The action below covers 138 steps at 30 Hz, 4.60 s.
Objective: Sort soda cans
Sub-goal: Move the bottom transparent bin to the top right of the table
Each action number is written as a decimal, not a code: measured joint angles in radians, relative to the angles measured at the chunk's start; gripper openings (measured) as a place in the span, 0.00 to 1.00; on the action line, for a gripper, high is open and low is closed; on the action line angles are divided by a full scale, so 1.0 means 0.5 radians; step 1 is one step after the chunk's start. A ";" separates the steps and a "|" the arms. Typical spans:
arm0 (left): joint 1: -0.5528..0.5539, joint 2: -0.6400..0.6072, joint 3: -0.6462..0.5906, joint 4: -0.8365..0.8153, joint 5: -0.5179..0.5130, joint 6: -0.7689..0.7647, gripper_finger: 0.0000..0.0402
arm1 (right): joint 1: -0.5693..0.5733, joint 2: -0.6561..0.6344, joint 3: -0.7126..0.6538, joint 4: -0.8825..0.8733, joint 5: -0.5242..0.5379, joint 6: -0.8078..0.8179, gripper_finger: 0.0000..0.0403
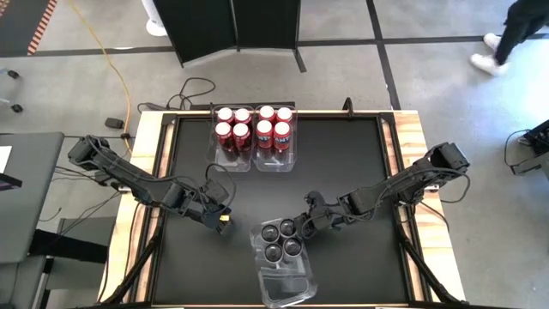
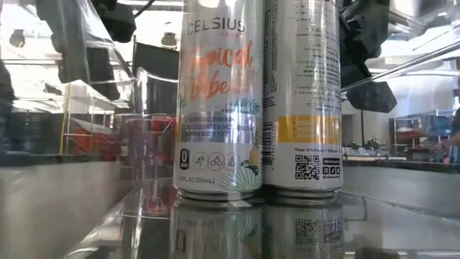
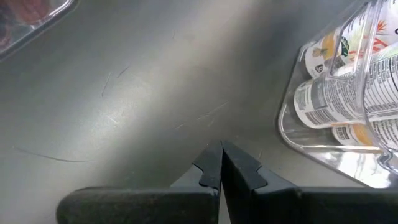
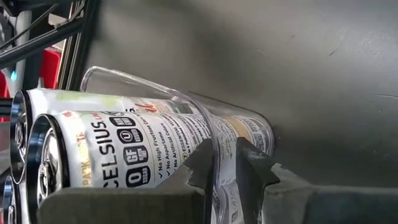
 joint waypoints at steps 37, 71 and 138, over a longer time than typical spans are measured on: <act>0.064 0.000 0.000 -0.056 0.014 0.056 0.00 | -0.235 -0.419 -0.006 -0.918 0.289 0.080 0.16; 0.089 0.296 0.000 0.745 0.163 0.493 0.01 | -0.126 -0.501 -0.002 -0.774 0.137 -0.806 0.46; 0.188 0.883 0.002 1.641 0.527 0.739 0.00 | 0.308 -0.571 -0.732 0.375 0.107 0.012 0.02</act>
